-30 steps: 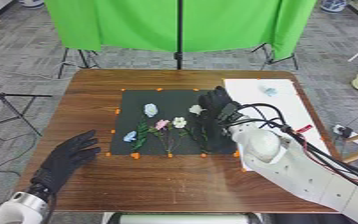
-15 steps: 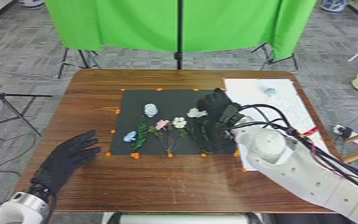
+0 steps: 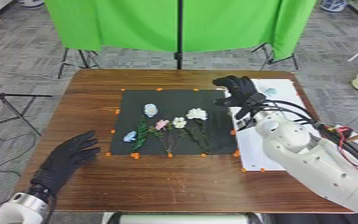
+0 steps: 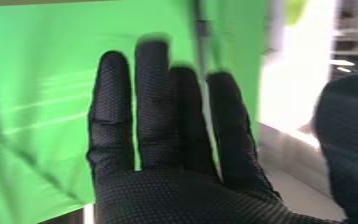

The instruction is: Arrange flowers

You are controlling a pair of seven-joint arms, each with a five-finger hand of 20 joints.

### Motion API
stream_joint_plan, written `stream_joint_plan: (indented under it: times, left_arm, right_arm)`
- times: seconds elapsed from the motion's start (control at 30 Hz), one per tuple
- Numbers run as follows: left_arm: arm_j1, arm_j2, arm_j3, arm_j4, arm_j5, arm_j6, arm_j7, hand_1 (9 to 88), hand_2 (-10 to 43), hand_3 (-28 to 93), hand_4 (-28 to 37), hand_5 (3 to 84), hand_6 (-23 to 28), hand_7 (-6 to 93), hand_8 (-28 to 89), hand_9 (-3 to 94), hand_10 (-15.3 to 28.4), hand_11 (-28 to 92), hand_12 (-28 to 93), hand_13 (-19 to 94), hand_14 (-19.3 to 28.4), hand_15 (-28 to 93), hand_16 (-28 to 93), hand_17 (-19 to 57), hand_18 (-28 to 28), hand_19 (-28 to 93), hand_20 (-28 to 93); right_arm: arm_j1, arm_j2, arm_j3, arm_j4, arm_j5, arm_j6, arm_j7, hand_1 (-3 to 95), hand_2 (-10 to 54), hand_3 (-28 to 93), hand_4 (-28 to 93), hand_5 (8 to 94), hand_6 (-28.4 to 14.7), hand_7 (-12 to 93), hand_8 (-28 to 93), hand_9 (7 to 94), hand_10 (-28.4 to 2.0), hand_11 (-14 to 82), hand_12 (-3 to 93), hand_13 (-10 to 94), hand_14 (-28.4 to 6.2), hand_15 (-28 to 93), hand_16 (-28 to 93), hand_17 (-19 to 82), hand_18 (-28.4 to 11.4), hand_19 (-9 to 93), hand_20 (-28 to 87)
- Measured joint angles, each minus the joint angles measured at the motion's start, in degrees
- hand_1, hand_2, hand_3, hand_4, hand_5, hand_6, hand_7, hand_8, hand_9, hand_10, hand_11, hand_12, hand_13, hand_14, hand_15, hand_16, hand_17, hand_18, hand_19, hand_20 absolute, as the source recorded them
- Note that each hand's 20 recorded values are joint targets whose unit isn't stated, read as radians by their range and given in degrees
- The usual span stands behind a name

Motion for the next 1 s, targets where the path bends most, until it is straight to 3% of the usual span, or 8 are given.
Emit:
stream_joint_plan:
  times: [0.13, 0.2, 0.3, 0.57, 0.73, 0.8, 0.93, 1.0]
  left_arm:
    - [0.07, 0.0, -0.04, -0.03, 0.0, 0.01, 0.01, 24.0, 1.0, 70, -28.3, 31.4, 5.4, 17.1, -10, 27.2, 12.0, 23, 14, 21, 13.6, 47, -5, -11.7, 20.7, 53, 3]
    - [0.11, 0.0, -0.05, -0.04, 0.0, 0.01, 0.01, 24.1, 1.0, 70, -28.3, 31.4, 5.4, 17.1, -10, 27.2, 12.0, 23, 14, 21, 13.6, 47, -5, -11.7, 20.8, 53, 3]
    - [0.15, 0.01, -0.06, -0.06, 0.0, 0.01, 0.03, 24.1, 1.0, 70, -28.3, 31.4, 5.4, 17.1, -10, 27.2, 12.0, 23, 14, 21, 13.6, 47, -5, -11.7, 20.7, 53, 3]
    - [0.0, 0.3, -0.05, 0.04, 0.0, -0.08, -0.07, 24.1, 1.0, 70, -28.3, 31.4, 5.5, 17.0, -10, 27.2, 12.0, 23, 14, 21, 13.5, 47, -5, -11.7, 20.7, 53, 3]
    - [-0.01, 0.44, -0.05, 0.05, 0.0, -0.09, -0.1, 24.2, 1.1, 70, -28.3, 31.3, 5.4, 17.0, -10, 27.2, 12.0, 23, 14, 21, 13.5, 47, -5, -11.7, 20.7, 53, 3]
    - [0.0, 0.45, -0.05, 0.05, 0.0, -0.1, -0.1, 24.1, 1.1, 70, -28.3, 31.3, 5.4, 17.0, -10, 27.2, 11.9, 23, 14, 21, 13.5, 47, -5, -11.7, 20.7, 53, 3]
    - [0.04, 0.45, -0.07, 0.01, 0.0, -0.09, -0.08, 24.1, 1.1, 70, -28.3, 31.4, 5.4, 17.0, -10, 27.2, 12.0, 23, 14, 21, 13.5, 47, -5, -11.7, 20.7, 53, 3]
    - [0.07, 0.45, -0.08, 0.0, 0.0, -0.07, -0.07, 24.2, 1.1, 70, -28.3, 31.4, 5.4, 17.0, -10, 27.2, 11.9, 23, 14, 21, 13.5, 47, -5, -11.7, 20.7, 53, 3]
  right_arm:
    - [0.78, 1.35, 2.73, 0.61, -2.81, -10.06, 8.15, 15.5, -5.2, 92, -26, 15.2, -6.2, 10, -7, 12.9, -12.1, -4.7, 27.2, 10, -16.5, -8, 27, 0, -23.8, 43, 9]
    - [1.01, 2.06, 4.43, 1.27, -3.36, -15.47, 10.22, 16.1, -5.9, 91, -27, 14.8, -6.4, 10, -7, 12.3, -11.8, -5.4, 27.6, 10, -17.0, -10, 28, 0, -24.3, 43, 9]
    - [2.53, 3.45, 3.54, 3.85, -2.84, -17.18, 10.75, 18.3, -8.1, 91, -27, 14.6, -6.2, 10, -7, 12.6, -10.8, -5.1, 28.5, 11, -17.1, -10, 28, -1, -25.3, 43, 7]
    - [4.86, 4.89, 0.61, 10.66, 0.27, -17.46, 10.75, 21.7, -9.5, 93, -28, 17.2, -4.5, 18, -12, 19.4, -9.2, 6.7, 21.2, 26, -8.5, 11, 25, 4, -21.6, 45, 10]
    - [6.14, 4.82, -0.94, 13.65, 2.13, -19.63, 9.88, 27.5, -9.5, 93, -28, 26.5, -1.5, 25, -18, 40.1, -8.5, 23.6, 15.4, 49, -4.0, 35, 17, 11, -20.6, 50, 12]
    - [6.61, 4.78, -1.23, 14.59, 4.8, -19.18, 9.17, 32.2, -9.5, 91, -28, 37.4, 0.3, 29, -20, 55.3, -6.8, 34.2, 16.1, 63, -1.4, 46, 17, 16, -18.7, 55, 14]
    - [7.93, 5.16, -3.96, 15.2, 5.67, -11.5, 7.97, 43.7, -8.7, 81, -28, 65.1, 4.7, 35, -14, 83.8, -3.0, 22.7, 31.9, 81, 0.5, 47, 24, 26, -14.4, 62, 20]
    - [8.66, 5.29, -7.05, 15.82, 4.33, -4.45, 6.61, 47.0, -9.1, 80, -28, 73.3, 4.9, 34, -11, 89.5, -2.3, 24.1, 32.6, 87, 0.8, 48, 24, 29, -13.0, 67, 22]
